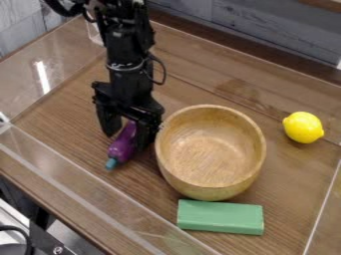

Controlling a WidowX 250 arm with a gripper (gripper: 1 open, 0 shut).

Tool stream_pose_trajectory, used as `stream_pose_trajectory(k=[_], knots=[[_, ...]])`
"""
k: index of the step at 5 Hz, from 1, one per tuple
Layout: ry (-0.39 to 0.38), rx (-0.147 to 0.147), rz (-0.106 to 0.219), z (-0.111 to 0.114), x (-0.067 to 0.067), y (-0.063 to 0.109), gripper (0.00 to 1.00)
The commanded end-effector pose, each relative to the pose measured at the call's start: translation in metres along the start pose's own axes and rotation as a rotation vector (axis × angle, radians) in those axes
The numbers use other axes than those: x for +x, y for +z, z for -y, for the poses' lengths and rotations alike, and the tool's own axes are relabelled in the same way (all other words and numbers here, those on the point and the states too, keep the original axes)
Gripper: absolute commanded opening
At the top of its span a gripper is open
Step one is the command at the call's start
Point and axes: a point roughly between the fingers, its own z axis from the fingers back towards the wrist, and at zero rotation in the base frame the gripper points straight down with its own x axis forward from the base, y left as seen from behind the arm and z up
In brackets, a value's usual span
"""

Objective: Put the purple eggplant in the brown bowl

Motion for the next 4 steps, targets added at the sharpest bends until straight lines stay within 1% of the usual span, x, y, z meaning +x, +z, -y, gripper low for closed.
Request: stream_pose_trajectory(k=[1,4], knots=[[-0.004,0.007,0.034,0.0008,0.0064,0.0045,1.0],[0.004,-0.001,0.053,0.0025,0.0128,0.0012,1.0]])
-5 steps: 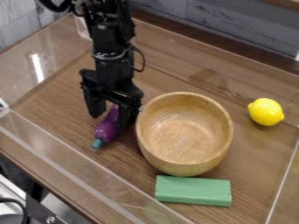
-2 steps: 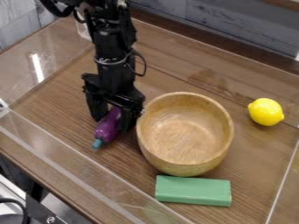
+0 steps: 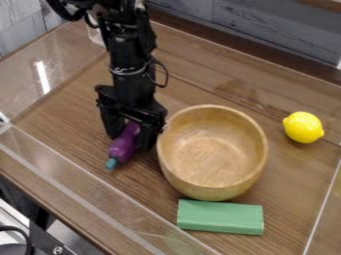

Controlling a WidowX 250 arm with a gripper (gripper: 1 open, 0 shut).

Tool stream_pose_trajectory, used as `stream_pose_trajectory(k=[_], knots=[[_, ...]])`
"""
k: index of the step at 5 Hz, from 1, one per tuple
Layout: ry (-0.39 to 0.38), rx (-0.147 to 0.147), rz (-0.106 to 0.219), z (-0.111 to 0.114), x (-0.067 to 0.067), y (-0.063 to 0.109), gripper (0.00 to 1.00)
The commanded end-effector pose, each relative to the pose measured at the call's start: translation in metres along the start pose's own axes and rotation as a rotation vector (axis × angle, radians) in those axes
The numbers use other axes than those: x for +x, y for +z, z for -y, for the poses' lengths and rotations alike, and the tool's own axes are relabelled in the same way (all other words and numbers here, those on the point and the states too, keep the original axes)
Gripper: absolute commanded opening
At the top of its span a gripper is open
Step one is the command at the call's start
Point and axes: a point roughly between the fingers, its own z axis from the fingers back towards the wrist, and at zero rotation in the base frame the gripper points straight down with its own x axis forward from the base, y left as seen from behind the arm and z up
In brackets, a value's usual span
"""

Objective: Put the purple eggplant in the brown bowl

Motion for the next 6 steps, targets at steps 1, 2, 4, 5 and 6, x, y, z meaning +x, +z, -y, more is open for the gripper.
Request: stream_pose_trajectory(k=[1,2,4,5,6], knots=[[-0.001,0.007,0.032,0.0,0.007,0.006,0.0],[0.012,0.001,0.028,0.002,0.006,0.01,0.0],[0.041,-0.013,0.029,0.008,0.005,0.026,0.0],[0.052,-0.02,0.043,0.014,0.006,0.041,0.0],[0.056,-0.026,0.066,0.028,0.011,0.06,0.0]])
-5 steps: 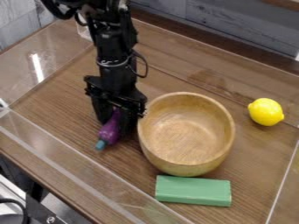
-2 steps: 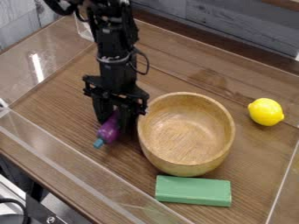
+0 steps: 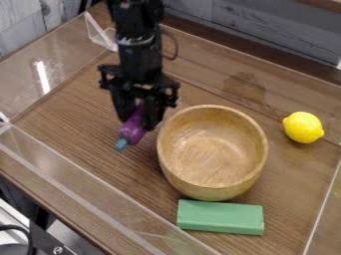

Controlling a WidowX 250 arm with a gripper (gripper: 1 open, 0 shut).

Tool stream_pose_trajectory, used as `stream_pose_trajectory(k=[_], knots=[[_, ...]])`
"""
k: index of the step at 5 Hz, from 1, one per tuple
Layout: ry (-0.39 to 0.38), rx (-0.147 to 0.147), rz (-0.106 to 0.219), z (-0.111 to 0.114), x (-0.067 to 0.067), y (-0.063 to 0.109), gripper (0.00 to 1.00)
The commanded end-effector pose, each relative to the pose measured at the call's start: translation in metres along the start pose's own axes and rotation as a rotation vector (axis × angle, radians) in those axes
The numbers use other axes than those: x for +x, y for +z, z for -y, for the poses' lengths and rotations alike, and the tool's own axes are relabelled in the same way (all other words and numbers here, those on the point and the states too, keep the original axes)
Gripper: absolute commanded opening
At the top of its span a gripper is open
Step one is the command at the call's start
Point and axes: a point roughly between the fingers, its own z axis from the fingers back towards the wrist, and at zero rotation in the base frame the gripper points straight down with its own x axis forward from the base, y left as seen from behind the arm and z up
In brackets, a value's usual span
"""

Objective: Put the purple eggplant in the brown bowl

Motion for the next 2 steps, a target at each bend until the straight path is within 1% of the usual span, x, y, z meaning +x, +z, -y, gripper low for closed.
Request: stream_pose_trajectory(k=[1,2], knots=[[-0.015,-0.012,0.079,0.026,0.012,0.026,0.0],[-0.031,-0.031,0.079,0.06,0.011,0.022,0.0]])
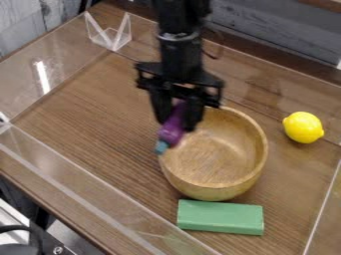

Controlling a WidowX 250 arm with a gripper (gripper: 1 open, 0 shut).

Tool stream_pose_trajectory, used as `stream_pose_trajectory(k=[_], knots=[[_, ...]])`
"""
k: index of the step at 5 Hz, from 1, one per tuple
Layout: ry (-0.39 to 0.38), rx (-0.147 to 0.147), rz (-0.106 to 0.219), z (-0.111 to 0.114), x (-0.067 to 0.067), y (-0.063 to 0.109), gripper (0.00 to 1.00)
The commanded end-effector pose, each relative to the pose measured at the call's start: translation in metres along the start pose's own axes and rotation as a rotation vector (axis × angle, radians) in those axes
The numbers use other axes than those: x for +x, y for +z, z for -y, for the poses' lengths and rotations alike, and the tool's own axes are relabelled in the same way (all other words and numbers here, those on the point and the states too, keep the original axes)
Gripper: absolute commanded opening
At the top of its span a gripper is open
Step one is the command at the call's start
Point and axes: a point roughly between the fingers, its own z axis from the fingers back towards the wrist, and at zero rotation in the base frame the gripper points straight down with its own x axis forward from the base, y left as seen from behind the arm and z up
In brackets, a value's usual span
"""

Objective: Put the purple eggplant in the brown bowl

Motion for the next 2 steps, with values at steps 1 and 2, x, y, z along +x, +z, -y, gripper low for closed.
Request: stream_pose_trajectory(k=[1,2], knots=[[-0.011,-0.017,0.068,0.031,0.003,0.008,0.0],[-0.029,-0.021,0.062,0.049,-0.003,-0.002,0.0]])
